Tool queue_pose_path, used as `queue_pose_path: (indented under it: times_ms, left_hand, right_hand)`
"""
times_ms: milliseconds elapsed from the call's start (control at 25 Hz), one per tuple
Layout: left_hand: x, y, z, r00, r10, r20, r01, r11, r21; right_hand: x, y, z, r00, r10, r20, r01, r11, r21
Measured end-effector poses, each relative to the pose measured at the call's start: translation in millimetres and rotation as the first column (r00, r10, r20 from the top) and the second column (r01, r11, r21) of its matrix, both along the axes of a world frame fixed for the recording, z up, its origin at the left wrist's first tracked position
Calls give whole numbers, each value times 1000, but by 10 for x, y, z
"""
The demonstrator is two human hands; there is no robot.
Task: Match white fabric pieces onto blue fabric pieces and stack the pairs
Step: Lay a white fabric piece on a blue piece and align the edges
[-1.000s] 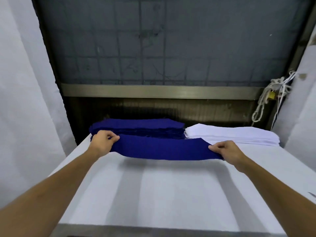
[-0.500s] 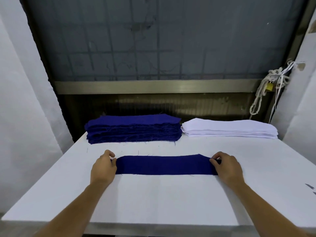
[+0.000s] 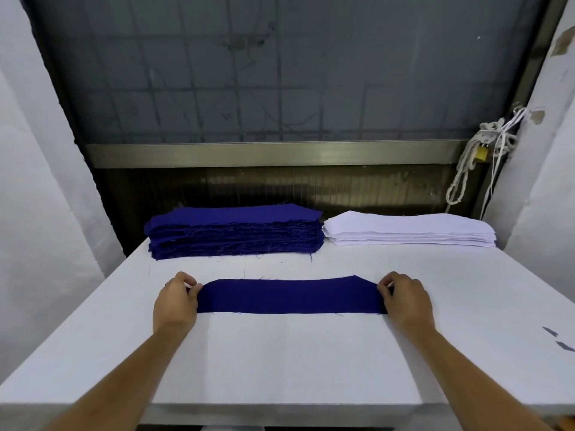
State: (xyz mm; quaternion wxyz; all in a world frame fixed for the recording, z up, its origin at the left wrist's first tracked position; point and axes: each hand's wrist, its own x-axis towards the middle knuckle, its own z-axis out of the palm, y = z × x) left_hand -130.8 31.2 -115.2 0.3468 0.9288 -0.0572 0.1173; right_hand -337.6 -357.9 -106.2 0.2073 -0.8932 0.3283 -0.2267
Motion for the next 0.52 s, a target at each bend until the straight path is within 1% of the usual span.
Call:
queue_pose_path:
  times_ms: [120,240,360,440,480,520]
  left_hand:
    - [7,16,4,1000,30,-5,-30,999,-28]
    - [17,14,1,997,70,-17,-71,996,-50]
    - [2,8,26,996,87,-27,-88,995,-45]
    - [-24,-13,75,993,114,12,-114,993,8]
    - [-28,-43,114,992,111,60,-113,993,31]
    - [-32,-102,169,990,73,123,-77,997,29]
  right_hand:
    - [-10,18,18,1000,9,-13,-10,1000,-25]
    - [-2,46,33,997,20,-72,-27,995,-100]
    - [1,47,41,997,31,-74,-38,995,-97]
    - [10,34,43,999,35,-42,-39,994,-97]
    - [27,32,45,999,36,-28,-39,992,-121]
    - [53,28,47,999,34,-15,-36,988,-153]
